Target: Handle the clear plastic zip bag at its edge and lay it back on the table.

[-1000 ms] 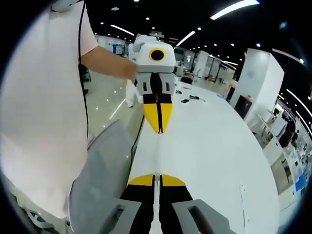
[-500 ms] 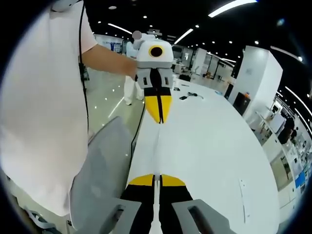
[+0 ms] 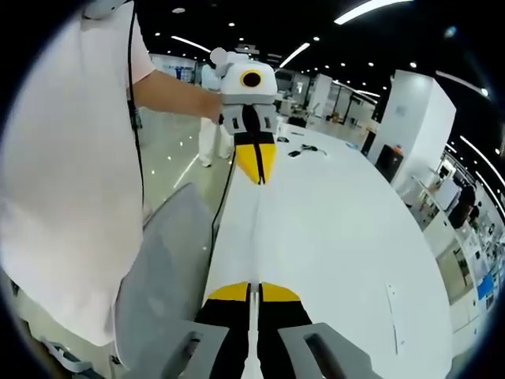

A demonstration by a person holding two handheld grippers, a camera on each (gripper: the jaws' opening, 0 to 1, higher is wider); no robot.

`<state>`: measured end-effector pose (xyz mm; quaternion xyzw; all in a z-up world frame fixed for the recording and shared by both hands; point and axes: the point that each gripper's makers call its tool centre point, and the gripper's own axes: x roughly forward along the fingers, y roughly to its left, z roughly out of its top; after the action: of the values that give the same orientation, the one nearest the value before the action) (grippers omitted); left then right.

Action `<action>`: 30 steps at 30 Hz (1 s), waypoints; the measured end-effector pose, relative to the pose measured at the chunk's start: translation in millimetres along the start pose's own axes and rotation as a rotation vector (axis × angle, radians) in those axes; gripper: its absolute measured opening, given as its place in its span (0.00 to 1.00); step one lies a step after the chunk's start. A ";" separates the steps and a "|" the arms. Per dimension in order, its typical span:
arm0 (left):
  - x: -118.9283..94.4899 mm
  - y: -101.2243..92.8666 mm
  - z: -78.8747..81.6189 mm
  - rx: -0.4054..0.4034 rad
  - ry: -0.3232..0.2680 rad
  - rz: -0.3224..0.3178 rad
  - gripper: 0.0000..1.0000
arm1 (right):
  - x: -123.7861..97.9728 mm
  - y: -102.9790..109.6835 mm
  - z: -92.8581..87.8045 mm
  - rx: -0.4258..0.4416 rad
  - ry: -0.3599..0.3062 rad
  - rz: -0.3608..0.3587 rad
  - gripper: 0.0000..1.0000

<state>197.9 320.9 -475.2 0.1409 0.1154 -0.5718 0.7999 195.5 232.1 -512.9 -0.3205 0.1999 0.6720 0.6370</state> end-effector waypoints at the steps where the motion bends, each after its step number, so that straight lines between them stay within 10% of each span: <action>1: -0.2 0.1 0.2 -0.002 0.000 0.000 0.00 | -0.9 -0.2 -1.2 -0.001 0.003 -0.002 0.00; 28: -10.4 12.2 -5.6 -0.011 0.006 0.032 0.00 | -14.1 -2.1 -17.8 0.027 0.034 -0.016 0.00; 30: -17.8 21.8 -8.6 -0.018 0.008 0.061 0.00 | -17.7 -4.4 -43.8 -0.012 0.149 -0.028 0.00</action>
<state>212.7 346.3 -475.1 0.1394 0.1195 -0.5457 0.8176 207.3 190.0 -531.5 -0.3760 0.2381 0.6385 0.6279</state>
